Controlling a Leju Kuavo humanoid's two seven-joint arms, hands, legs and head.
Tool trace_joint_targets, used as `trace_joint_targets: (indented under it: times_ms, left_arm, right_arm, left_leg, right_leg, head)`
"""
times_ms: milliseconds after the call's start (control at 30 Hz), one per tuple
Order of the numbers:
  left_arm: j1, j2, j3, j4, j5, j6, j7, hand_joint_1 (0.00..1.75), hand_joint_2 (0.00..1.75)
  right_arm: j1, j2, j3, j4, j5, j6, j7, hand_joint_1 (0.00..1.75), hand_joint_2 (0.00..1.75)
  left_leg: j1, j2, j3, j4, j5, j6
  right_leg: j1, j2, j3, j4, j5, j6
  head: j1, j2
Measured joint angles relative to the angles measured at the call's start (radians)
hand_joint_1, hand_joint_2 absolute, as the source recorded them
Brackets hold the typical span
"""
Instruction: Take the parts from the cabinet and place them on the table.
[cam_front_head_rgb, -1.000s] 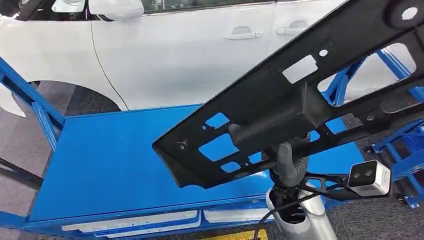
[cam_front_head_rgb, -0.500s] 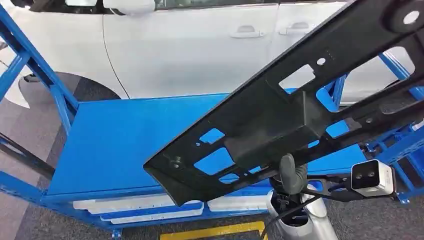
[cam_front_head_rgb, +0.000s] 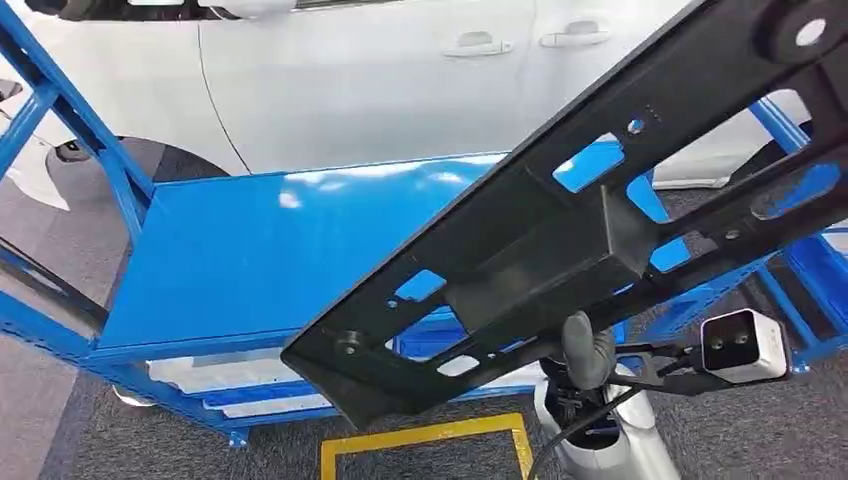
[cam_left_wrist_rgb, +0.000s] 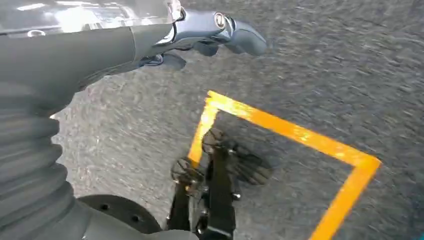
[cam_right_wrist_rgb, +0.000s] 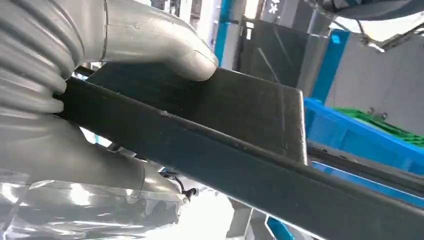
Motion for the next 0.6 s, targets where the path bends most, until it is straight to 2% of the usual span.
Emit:
trace_joint_targets:
  times_ms: [33,67,100,133,167,200,233,267,300,333,367,400,433,467,500,533,567,600]
  left_arm:
    - [-0.001,0.000,0.001,0.000,0.000,0.000,0.000,0.00,1.75]
    - [-0.001,0.000,0.001,0.000,0.000,0.000,0.000,0.00,1.75]
    - [-0.001,0.000,0.002,0.000,-0.001,-0.001,0.000,0.00,1.75]
    - [0.000,0.000,0.002,0.000,-0.003,-0.003,0.001,0.00,1.75]
    - [-0.001,0.000,0.002,0.000,-0.005,-0.003,0.002,0.00,1.75]
    - [-0.002,0.000,0.002,0.000,-0.006,-0.003,0.002,0.00,1.75]
    - [-0.005,0.002,0.002,0.000,-0.007,-0.003,0.002,0.00,1.75]
    - [-0.006,0.004,0.002,0.000,-0.008,-0.003,0.002,0.00,1.75]
    - [-0.006,0.004,0.002,0.000,-0.008,-0.003,0.002,0.00,1.75]
    - [-0.006,0.004,0.003,0.000,-0.008,-0.003,0.002,0.00,1.75]
    - [-0.006,0.005,0.003,0.000,-0.008,-0.001,0.004,0.00,1.75]
    - [-0.003,0.004,0.004,0.000,-0.008,0.003,0.005,0.00,1.75]
    - [-0.005,0.003,0.005,0.000,-0.008,0.005,0.005,0.00,1.75]
    - [-0.006,0.003,0.005,0.000,-0.008,0.006,0.005,0.00,1.75]
    - [-0.006,0.003,0.006,0.000,-0.010,0.006,0.005,0.00,1.75]
    - [-0.006,0.003,0.006,0.000,-0.011,0.005,0.005,0.00,1.75]
    - [-0.006,0.003,0.006,0.000,-0.016,0.003,0.004,0.00,1.75]
    - [-0.005,0.003,0.006,0.000,-0.018,0.000,0.004,0.00,1.75]
  right_arm:
    - [0.000,-0.001,0.000,0.001,0.000,0.000,0.000,1.75,1.75]
    - [0.000,-0.002,0.000,0.002,0.000,0.000,0.002,1.75,1.75]
    - [0.001,-0.003,0.000,0.004,-0.002,0.000,0.003,1.75,1.75]
    - [0.001,-0.005,0.000,0.006,-0.007,0.005,0.006,1.75,1.75]
    - [0.001,-0.006,0.000,0.008,-0.012,0.008,0.006,1.75,1.75]
    - [0.001,-0.007,0.000,0.009,-0.017,0.013,0.008,1.75,1.75]
    - [0.001,-0.008,0.000,0.009,-0.023,0.018,0.010,1.75,1.75]
    - [0.001,-0.009,0.000,0.009,-0.025,0.024,0.012,1.75,1.75]
    - [0.003,-0.010,0.000,0.009,-0.026,0.026,0.016,1.75,1.75]
    - [0.004,-0.010,0.000,0.009,-0.026,0.031,0.017,1.75,1.75]
    - [0.007,-0.010,0.001,0.009,-0.025,0.035,0.018,1.75,1.75]
    - [0.013,-0.010,0.002,0.009,-0.023,0.039,0.019,1.75,1.75]
    - [0.017,-0.010,0.002,0.009,-0.022,0.039,0.021,1.75,1.75]
    - [0.015,-0.010,0.005,0.008,-0.022,0.040,0.026,1.75,1.75]
    - [0.013,-0.010,0.007,0.008,-0.025,0.039,0.032,1.75,1.75]
    - [0.013,-0.010,0.008,0.008,-0.033,0.037,0.041,1.75,1.75]
    - [0.013,-0.010,0.010,0.007,-0.045,0.035,0.047,1.75,1.75]
    - [0.012,-0.011,0.010,0.006,-0.053,0.034,0.050,1.75,1.75]
  left_leg:
    - [0.000,0.000,-0.018,0.076,-0.042,-0.003]
    - [0.000,0.000,-0.027,0.136,-0.059,-0.004]
    - [0.000,0.000,-0.017,0.158,-0.046,-0.004]
    - [0.000,0.000,0.018,0.131,-0.007,-0.001]
    - [-0.001,0.000,0.066,0.072,0.030,0.002]
    - [-0.001,0.000,0.128,-0.009,0.053,0.007]
    - [-0.003,-0.001,0.198,-0.109,0.033,0.016]
    - [-0.009,-0.001,0.240,-0.190,0.003,0.018]
    - [-0.011,-0.001,0.226,-0.178,0.011,0.020]
    - [-0.014,-0.001,0.225,-0.182,0.015,0.024]
    - [-0.016,-0.001,0.222,-0.179,0.019,0.029]
    - [-0.009,-0.001,0.215,-0.193,0.040,0.039]
    - [-0.006,0.008,0.205,-0.194,0.054,0.044]
    - [-0.006,0.009,0.189,-0.194,0.067,0.054]
    - [-0.006,0.009,0.172,-0.193,0.080,0.054]
    - [-0.006,0.010,0.155,-0.192,0.093,0.055]
    - [-0.006,0.010,0.137,-0.190,0.107,0.054]
    - [-0.006,0.010,0.120,-0.187,0.118,0.052]
  right_leg:
    - [0.003,0.000,-0.014,0.001,0.011,-0.001]
    - [0.005,-0.001,-0.031,0.003,0.022,-0.001]
    - [0.006,-0.001,-0.047,0.006,0.032,0.000]
    - [0.008,-0.001,-0.064,0.009,0.043,0.001]
    - [0.008,-0.001,-0.078,0.013,0.052,0.003]
    - [0.010,-0.001,-0.090,0.016,0.060,0.005]
    - [0.010,-0.001,-0.098,0.020,0.070,0.008]
    - [0.015,0.000,-0.104,0.022,0.079,0.014]
    - [0.012,-0.003,-0.100,0.016,0.088,0.021]
    - [0.009,-0.003,-0.101,0.015,0.097,0.027]
    - [0.007,-0.004,-0.101,0.013,0.103,0.030]
    - [0.012,-0.003,-0.103,0.008,0.116,0.040]
    - [0.005,0.003,-0.114,0.024,0.081,0.044]
    - [0.004,0.004,-0.130,0.071,0.013,0.049]
    - [0.001,0.004,-0.150,0.147,-0.057,0.054]
    - [-0.002,0.004,-0.170,0.228,-0.108,0.059]
    - [-0.004,0.004,-0.184,0.307,-0.135,0.064]
    - [-0.006,0.004,-0.180,0.343,-0.124,0.066]
  head:
    - [0.000,0.000]
    - [0.000,0.000]
    - [0.000,0.000]
    - [0.000,0.000]
    - [0.000,0.000]
    - [0.000,0.000]
    - [-0.001,0.000]
    - [0.000,0.000]
    - [0.003,0.000]
    - [-0.008,0.000]
    - [-0.013,0.000]
    - [-0.008,0.000]
    - [-0.010,0.000]
    - [-0.003,0.000]
    - [-0.002,0.000]
    - [-0.003,0.000]
    - [-0.002,0.000]
    - [-0.002,0.000]
